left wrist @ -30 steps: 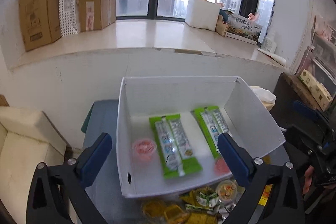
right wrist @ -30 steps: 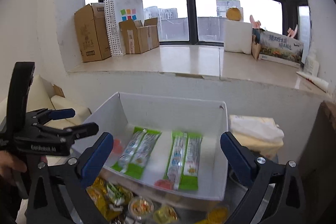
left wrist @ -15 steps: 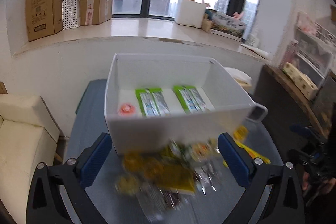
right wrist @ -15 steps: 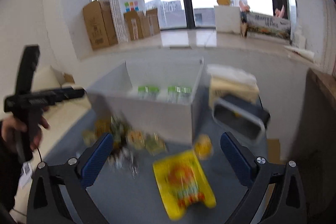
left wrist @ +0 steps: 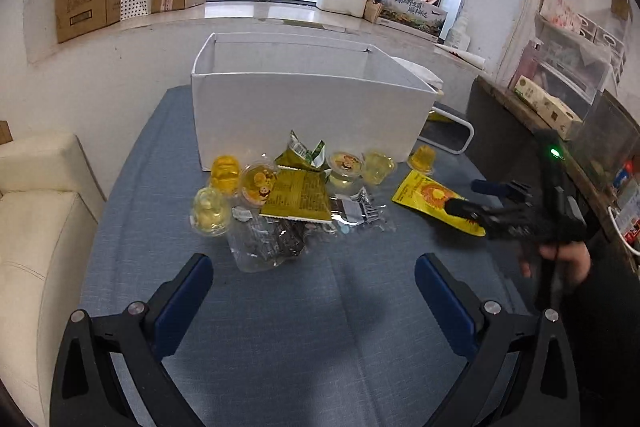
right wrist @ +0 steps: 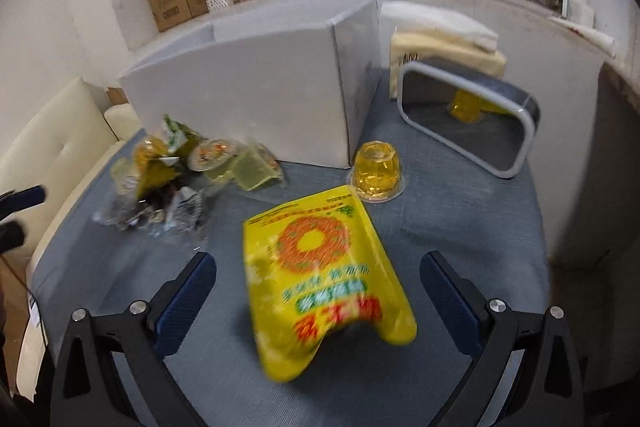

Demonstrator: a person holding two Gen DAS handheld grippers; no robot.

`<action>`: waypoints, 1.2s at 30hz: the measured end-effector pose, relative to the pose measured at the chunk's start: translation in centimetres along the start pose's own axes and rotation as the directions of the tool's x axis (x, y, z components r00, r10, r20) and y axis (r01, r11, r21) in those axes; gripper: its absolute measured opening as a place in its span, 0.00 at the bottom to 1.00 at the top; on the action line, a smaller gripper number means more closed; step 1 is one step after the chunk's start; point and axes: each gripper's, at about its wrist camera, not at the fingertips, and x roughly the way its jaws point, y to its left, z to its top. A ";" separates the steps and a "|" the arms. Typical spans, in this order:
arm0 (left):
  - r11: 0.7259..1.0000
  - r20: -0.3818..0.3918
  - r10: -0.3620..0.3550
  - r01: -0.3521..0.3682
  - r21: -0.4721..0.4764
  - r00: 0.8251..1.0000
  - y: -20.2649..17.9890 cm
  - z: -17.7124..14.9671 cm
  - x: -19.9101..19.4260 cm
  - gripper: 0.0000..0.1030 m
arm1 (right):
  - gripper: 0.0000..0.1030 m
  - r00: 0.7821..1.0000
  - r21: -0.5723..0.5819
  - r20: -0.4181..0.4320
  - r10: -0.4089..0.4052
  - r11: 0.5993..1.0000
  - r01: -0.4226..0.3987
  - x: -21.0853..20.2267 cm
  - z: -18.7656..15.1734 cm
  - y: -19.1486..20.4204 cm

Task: Organize snacks
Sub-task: 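Grasp the yellow snack pouch with the right tool while the left tool grasps a small yellow packet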

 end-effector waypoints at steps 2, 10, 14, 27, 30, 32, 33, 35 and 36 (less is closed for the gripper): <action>1.000 -0.004 0.001 -0.001 -0.004 1.000 0.2 0.1 0.0 1.00 | 1.00 1.000 0.010 -0.027 0.006 1.000 -0.006 1.1 0.3 -0.5; 1.000 -0.020 -0.001 0.000 -0.007 1.000 0.4 0.0 0.9 1.00 | 0.89 0.996 -0.093 -0.080 -0.040 0.995 0.033 3.1 -0.5 0.8; 1.000 -0.031 0.008 -0.009 -0.007 0.999 0.4 -0.2 1.2 1.00 | 0.68 0.996 -0.122 -0.065 -0.053 0.991 0.045 2.6 -0.9 1.3; 0.998 -0.059 0.045 -0.047 -0.029 0.997 2.6 -0.9 2.5 1.00 | 0.46 0.999 -0.111 0.019 0.040 0.993 -0.037 -1.7 -2.8 3.3; 0.998 -0.062 0.038 -0.041 -0.041 0.997 3.6 -0.6 3.0 1.00 | 0.46 0.997 -0.086 0.048 0.058 0.995 -0.054 -3.5 -3.0 3.9; 0.998 -0.069 0.040 -0.043 -0.052 0.997 4.1 -0.1 3.8 1.00 | 0.46 0.996 -0.065 0.061 0.067 0.996 -0.063 -4.5 -3.3 4.3; 0.998 -0.074 0.031 -0.035 -0.056 0.997 4.2 0.2 4.2 1.00 | 0.46 0.995 -0.061 0.068 0.067 0.996 -0.063 -5.1 -3.5 4.6; 0.998 -0.082 0.010 -0.015 -0.067 0.997 4.0 1.1 5.2 1.00 | 0.46 0.994 -0.060 0.080 0.071 0.996 -0.067 -5.6 -3.7 5.0; 0.998 -0.094 0.005 -0.012 -0.070 0.996 3.7 1.6 5.9 1.00 | 0.46 0.994 -0.056 0.082 0.074 0.996 -0.070 -6.1 -3.8 5.1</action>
